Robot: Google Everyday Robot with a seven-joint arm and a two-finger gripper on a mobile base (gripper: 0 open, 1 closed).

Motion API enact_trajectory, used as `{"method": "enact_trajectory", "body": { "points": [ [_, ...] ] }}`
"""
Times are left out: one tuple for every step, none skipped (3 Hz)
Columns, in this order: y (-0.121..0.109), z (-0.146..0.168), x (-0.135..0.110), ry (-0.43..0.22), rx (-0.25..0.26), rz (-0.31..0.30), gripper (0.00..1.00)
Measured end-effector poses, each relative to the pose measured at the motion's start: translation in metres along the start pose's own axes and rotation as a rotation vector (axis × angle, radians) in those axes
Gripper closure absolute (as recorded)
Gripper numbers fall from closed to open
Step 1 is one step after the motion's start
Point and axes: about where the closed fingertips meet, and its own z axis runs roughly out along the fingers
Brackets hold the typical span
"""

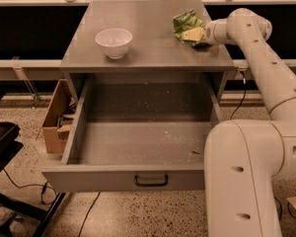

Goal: Place green jalapeno chip bag into top drawer

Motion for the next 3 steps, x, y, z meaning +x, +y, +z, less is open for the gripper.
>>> {"method": "enact_trajectory", "body": {
  "points": [
    [0.003, 0.002, -0.002, 0.0, -0.007, -0.005, 0.47],
    [0.01, 0.001, -0.014, -0.029, -0.025, -0.04, 0.7],
    [0.019, -0.017, -0.046, -0.08, -0.033, -0.128, 0.99]
  ]
}}
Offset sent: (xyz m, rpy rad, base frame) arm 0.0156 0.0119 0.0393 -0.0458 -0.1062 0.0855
